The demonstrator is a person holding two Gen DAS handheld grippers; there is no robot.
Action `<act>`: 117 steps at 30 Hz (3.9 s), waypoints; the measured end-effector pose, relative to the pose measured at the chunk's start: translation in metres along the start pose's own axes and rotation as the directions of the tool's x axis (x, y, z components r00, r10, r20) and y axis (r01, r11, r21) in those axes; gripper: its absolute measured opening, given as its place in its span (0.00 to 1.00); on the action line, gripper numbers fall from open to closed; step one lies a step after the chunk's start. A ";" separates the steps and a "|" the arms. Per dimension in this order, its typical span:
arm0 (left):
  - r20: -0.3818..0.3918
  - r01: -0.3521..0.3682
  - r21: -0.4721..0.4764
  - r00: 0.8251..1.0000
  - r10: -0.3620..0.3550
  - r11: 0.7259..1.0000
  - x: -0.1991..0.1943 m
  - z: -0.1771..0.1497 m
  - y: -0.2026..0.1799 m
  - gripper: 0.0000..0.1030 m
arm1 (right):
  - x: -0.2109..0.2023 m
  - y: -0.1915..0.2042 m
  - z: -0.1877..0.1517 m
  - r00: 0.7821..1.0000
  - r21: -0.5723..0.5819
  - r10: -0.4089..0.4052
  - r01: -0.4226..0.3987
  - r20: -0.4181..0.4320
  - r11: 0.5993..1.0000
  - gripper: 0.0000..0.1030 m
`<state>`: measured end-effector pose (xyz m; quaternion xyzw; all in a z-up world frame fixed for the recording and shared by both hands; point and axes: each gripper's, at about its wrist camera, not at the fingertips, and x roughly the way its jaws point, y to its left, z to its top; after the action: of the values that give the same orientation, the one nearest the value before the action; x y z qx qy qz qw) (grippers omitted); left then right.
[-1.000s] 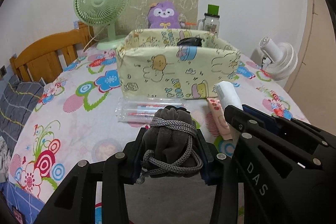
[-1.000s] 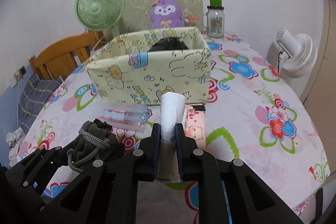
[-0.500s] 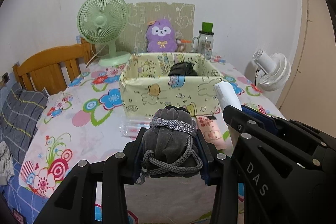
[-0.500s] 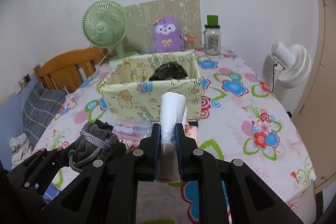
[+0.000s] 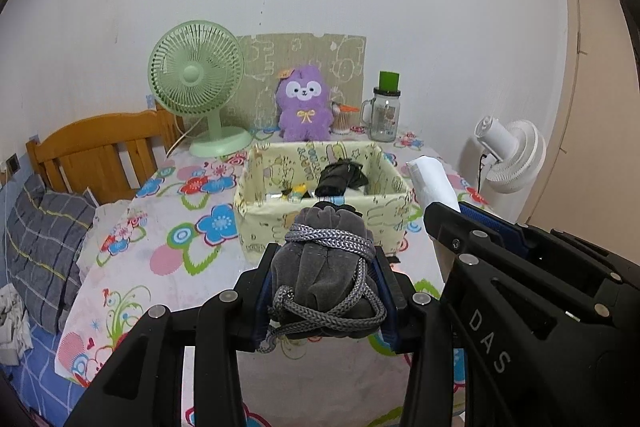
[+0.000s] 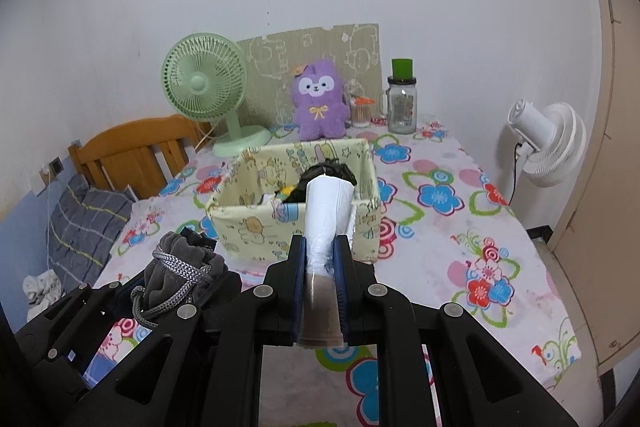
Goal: Organize soft objects
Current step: 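Lift the grey pouch and white tissue roll up over the box, then lower both items into the box and open both tools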
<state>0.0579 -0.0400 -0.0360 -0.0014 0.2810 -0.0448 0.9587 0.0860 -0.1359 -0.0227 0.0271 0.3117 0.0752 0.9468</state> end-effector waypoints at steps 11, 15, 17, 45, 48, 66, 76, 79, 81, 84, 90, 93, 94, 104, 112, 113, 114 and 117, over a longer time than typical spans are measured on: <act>0.016 0.013 -0.004 1.000 -0.013 1.000 0.001 0.019 0.003 0.43 | 0.001 0.004 0.021 1.000 -0.003 0.001 -0.001 0.016 1.000 0.16; 0.018 0.012 -0.005 1.000 -0.012 1.000 0.005 0.024 0.004 0.43 | 0.006 0.005 0.028 1.000 -0.007 0.002 -0.002 0.017 1.000 0.16; 0.019 0.011 -0.006 1.000 -0.011 1.000 0.008 0.029 0.005 0.43 | 0.009 0.006 0.032 1.000 -0.009 0.006 -0.006 0.018 1.000 0.16; 0.009 -0.002 -0.001 1.000 0.002 1.000 0.080 0.078 0.016 0.43 | 0.087 -0.007 0.084 1.000 0.029 0.028 -0.027 -0.004 0.999 0.16; 0.006 -0.001 0.000 1.000 0.001 1.000 0.090 0.082 0.016 0.43 | 0.097 -0.010 0.089 0.999 0.036 0.031 -0.030 -0.010 0.999 0.16; -0.058 0.037 -0.016 0.998 -0.038 0.999 0.153 0.102 0.025 0.43 | 0.151 -0.016 0.108 0.996 0.022 0.071 -0.070 -0.056 0.997 0.16; -0.114 0.037 -0.022 0.993 -0.040 0.999 0.181 0.098 0.032 0.60 | 0.181 -0.014 0.105 0.990 0.006 0.088 -0.088 -0.107 0.996 0.16; -0.122 0.013 -0.014 0.992 -0.015 1.000 0.184 0.096 0.036 0.70 | 0.190 -0.011 0.103 0.987 0.007 0.104 -0.104 -0.121 0.995 0.16; -0.134 0.009 -0.011 0.991 -0.011 1.000 0.185 0.096 0.038 0.77 | 0.197 -0.009 0.103 0.985 0.005 0.109 -0.109 -0.131 0.994 0.16; -0.145 0.012 -0.007 0.989 -0.013 1.000 0.186 0.094 0.041 0.85 | 0.204 -0.005 0.102 0.982 0.000 0.122 -0.123 -0.141 0.992 0.16; -0.165 -0.003 -0.013 0.986 0.001 1.000 0.192 0.092 0.047 0.85 | 0.215 0.000 0.100 0.976 -0.017 0.144 -0.148 -0.163 0.989 0.16; -0.179 -0.005 -0.010 0.984 0.003 1.000 0.195 0.090 0.047 0.85 | 0.219 0.001 0.099 0.973 -0.033 0.142 -0.150 -0.181 0.988 0.20; -0.179 -0.005 -0.007 0.984 0.003 1.000 0.195 0.089 0.047 0.85 | 0.220 0.002 0.099 0.974 -0.043 0.135 -0.145 -0.183 0.989 0.22; -0.164 -0.009 0.003 0.986 0.009 1.000 0.186 0.090 0.045 0.89 | 0.210 0.000 0.097 0.975 -0.013 0.146 -0.150 -0.167 0.989 0.70; -0.135 -0.012 0.010 0.991 0.013 1.000 0.168 0.090 0.041 0.95 | 0.188 -0.003 0.095 0.982 -0.004 0.132 -0.134 -0.134 0.991 0.77; -0.131 -0.011 0.011 0.991 0.012 1.000 0.166 0.090 0.040 0.95 | 0.184 -0.004 0.095 0.984 -0.004 0.129 -0.130 -0.127 0.991 0.78; -0.127 -0.011 0.011 0.992 0.012 1.000 0.163 0.090 0.039 0.96 | 0.181 -0.004 0.095 0.984 -0.005 0.127 -0.128 -0.123 0.992 0.79; -0.110 -0.008 0.014 0.994 0.010 1.000 0.154 0.090 0.036 0.96 | 0.170 -0.005 0.095 0.987 -0.007 0.120 -0.121 -0.109 0.993 0.81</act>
<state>0.2384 -0.0198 -0.0438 0.0086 0.3334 -0.0424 0.9418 0.2784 -0.1139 -0.0467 0.0352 0.3598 0.1358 0.9224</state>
